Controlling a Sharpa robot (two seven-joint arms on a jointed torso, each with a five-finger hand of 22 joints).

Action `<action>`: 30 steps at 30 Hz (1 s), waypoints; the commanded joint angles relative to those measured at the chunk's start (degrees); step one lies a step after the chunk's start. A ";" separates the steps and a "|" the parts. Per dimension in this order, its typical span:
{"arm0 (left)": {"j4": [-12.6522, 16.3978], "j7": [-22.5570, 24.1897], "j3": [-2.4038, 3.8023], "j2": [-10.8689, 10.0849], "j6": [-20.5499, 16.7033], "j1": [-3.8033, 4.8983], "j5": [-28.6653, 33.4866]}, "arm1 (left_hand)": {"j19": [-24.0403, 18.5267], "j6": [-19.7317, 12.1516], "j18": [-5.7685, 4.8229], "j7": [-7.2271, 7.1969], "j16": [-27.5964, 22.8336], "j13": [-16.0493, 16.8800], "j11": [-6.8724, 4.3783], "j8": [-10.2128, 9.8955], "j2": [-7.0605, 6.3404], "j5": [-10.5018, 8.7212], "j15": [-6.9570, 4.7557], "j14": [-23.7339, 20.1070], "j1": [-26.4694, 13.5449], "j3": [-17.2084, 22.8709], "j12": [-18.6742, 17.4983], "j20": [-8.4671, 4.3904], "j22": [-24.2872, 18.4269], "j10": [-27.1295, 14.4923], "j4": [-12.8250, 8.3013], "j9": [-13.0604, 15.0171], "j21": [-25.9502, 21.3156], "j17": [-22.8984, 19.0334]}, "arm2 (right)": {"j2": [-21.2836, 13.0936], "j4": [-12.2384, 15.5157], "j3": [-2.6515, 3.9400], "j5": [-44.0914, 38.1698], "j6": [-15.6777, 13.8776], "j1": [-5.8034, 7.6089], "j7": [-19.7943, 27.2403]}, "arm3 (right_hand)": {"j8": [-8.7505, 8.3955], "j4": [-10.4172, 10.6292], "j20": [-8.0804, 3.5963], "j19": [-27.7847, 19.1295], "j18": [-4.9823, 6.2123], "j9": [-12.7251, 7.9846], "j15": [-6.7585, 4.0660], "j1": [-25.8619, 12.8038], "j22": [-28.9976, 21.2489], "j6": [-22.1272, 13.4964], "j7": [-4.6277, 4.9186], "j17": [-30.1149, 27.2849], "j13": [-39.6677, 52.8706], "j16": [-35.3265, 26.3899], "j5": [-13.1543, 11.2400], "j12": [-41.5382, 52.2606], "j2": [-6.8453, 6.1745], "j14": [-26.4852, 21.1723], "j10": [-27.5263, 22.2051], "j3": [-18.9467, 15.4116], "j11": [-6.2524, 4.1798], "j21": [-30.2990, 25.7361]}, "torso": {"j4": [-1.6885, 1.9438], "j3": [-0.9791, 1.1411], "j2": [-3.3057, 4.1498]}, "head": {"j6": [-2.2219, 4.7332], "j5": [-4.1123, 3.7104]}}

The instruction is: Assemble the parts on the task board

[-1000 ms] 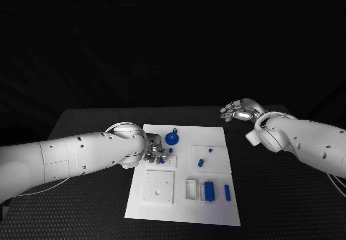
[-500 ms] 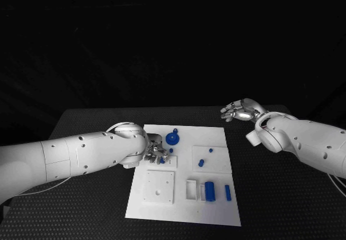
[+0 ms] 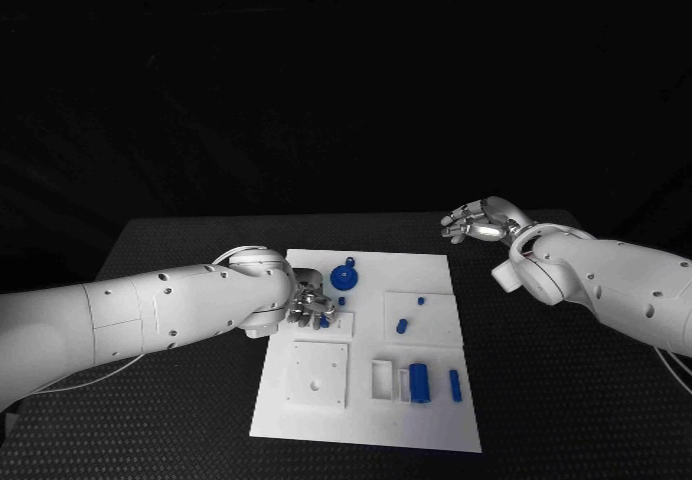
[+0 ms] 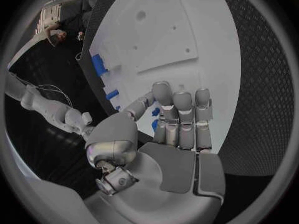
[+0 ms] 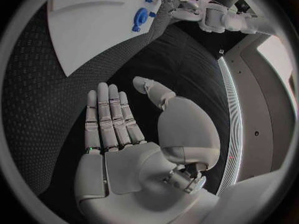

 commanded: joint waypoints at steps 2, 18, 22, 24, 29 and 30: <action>-0.01 -0.23 -0.16 0.18 0.34 -0.23 1.27 | -0.32 6.79 0.54 -6.53 0.09 -0.12 -1.24 0.28 1.13 -0.41 -0.06 -0.21 -0.02 -0.31 0.31 -5.88 0.09 -1.62 0.41 -0.10 -0.27 -0.10 | 0.02 0.10 0.01 0.10 0.74 0.00 0.25 | 0.33 0.03 0.25 -0.04 0.42 -0.07 -0.13 -0.63 0.11 0.06 0.48 -0.10 -0.09 0.32 0.32 -0.24 -0.03 -0.44 0.27 -0.24 -0.09 -0.40 | -0.04 -0.05 0.03 | 0.00 -0.04; -0.24 -0.67 -0.15 -0.16 -1.25 -0.23 0.72 | -0.12 6.36 0.65 -6.55 0.03 -0.72 -1.30 0.40 -8.13 -15.38 -0.57 -0.52 -4.80 -1.70 0.46 -6.38 0.56 -1.85 6.39 -0.17 -1.11 -0.51 | -0.01 0.03 0.01 0.10 0.81 0.00 0.21 | 0.31 -0.11 0.26 -0.06 0.43 -0.12 -0.11 -0.49 0.20 -0.01 0.50 -0.15 -0.13 0.32 0.47 -0.27 -0.12 -0.51 0.21 -0.22 -0.07 -0.51 | -0.01 -0.07 0.00 | -0.03 -0.18; -0.23 -0.43 -0.15 -0.35 -1.71 -0.23 0.52 | -0.16 6.28 0.73 -6.60 0.04 -0.77 -1.21 0.50 -10.09 -15.38 -0.63 -0.64 -5.26 -1.63 0.47 -6.48 0.61 -1.85 7.40 -0.04 -1.21 -0.53 | -0.01 -0.03 0.01 0.10 0.78 0.00 0.21 | 0.31 -0.13 0.27 -0.07 0.42 -0.13 -0.10 -0.49 0.22 -0.03 0.51 -0.16 -0.14 0.32 0.48 -0.27 -0.14 -0.53 0.20 -0.23 -0.06 -0.54 | -0.02 -0.05 0.01 | -0.05 -0.28; -0.23 -0.39 -0.14 -0.43 -1.81 -0.23 0.34 | -0.20 6.21 0.77 -6.62 0.05 -0.82 -1.18 0.55 -11.52 -15.38 -0.65 -0.70 -5.65 -1.43 0.45 -6.53 0.63 -1.85 8.47 0.05 -1.32 -0.55 | -0.03 -0.04 0.01 0.10 0.77 0.00 0.20 | 0.30 -0.12 0.28 -0.08 0.41 -0.14 -0.08 -0.53 0.24 -0.06 0.53 -0.17 -0.16 0.32 0.50 -0.28 -0.17 -0.55 0.18 -0.26 -0.04 -0.56 | -0.01 -0.04 0.02 | -0.05 -0.32; -0.25 -0.14 -0.14 -0.65 -2.09 -0.23 0.29 | -0.26 6.08 0.76 -6.62 0.11 -0.91 -1.17 0.64 -13.40 -15.37 -0.70 -0.77 -5.56 -0.74 0.44 -6.59 0.75 -1.84 10.14 0.20 -1.42 -0.58 | -0.02 -0.07 0.01 0.10 0.77 0.00 0.19 | 0.27 -0.14 0.30 -0.11 0.40 -0.17 -0.05 -0.54 0.28 -0.12 0.55 -0.19 -0.18 0.31 0.54 -0.30 -0.21 -0.59 0.14 -0.29 -0.02 -0.61 | 0.04 -0.07 -0.01 | -0.05 -0.31; -0.22 -0.03 -0.13 -0.71 -2.30 -0.23 0.29 | -0.27 6.07 0.76 -6.62 0.11 -0.93 -1.17 0.65 -13.61 -15.37 -0.70 -0.79 -5.53 -0.63 0.43 -6.59 0.77 -1.84 10.42 0.23 -1.43 -0.59 | -0.02 -0.07 0.01 0.10 0.77 0.00 0.19 | 0.27 -0.15 0.30 -0.11 0.40 -0.17 -0.05 -0.54 0.28 -0.12 0.56 -0.19 -0.18 0.31 0.54 -0.30 -0.21 -0.60 0.13 -0.30 -0.02 -0.62 | 0.03 -0.07 0.00 | -0.06 -0.31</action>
